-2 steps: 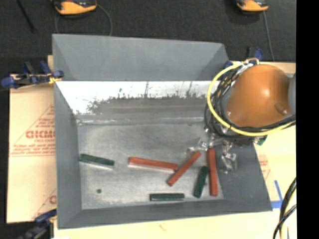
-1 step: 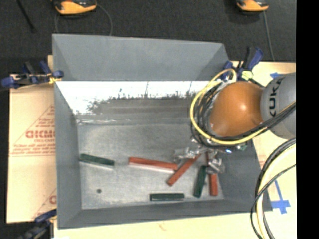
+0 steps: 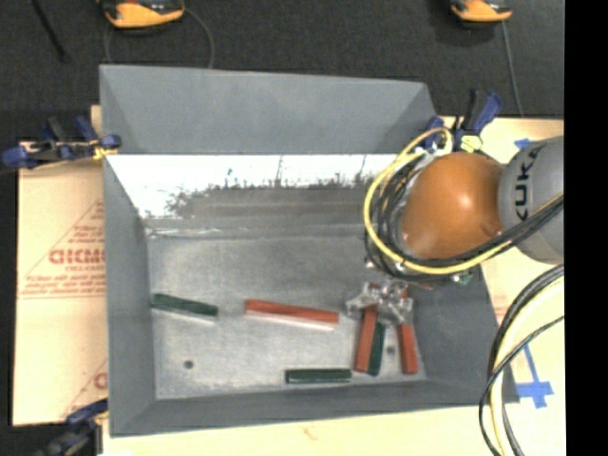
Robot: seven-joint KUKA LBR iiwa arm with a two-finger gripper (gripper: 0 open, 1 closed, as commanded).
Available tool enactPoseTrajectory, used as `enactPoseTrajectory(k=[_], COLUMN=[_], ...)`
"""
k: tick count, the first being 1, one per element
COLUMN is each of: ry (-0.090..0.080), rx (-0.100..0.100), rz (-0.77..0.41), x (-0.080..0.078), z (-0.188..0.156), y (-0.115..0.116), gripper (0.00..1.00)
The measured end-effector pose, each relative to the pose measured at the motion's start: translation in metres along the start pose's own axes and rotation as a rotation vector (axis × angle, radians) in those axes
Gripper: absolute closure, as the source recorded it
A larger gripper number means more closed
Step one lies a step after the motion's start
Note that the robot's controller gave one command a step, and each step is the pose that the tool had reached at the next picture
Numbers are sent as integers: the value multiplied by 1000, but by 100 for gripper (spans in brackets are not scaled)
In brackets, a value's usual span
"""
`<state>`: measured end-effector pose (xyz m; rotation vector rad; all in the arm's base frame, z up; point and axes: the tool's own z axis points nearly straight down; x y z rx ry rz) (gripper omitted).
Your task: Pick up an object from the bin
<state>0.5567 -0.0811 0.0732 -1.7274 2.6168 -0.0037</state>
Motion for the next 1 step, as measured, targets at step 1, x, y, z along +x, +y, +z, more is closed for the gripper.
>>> enactPoseTrajectory(k=[1], ry=[1], rx=[5], rz=[-41], x=[0], z=[-137], y=[-11], gripper=[100])
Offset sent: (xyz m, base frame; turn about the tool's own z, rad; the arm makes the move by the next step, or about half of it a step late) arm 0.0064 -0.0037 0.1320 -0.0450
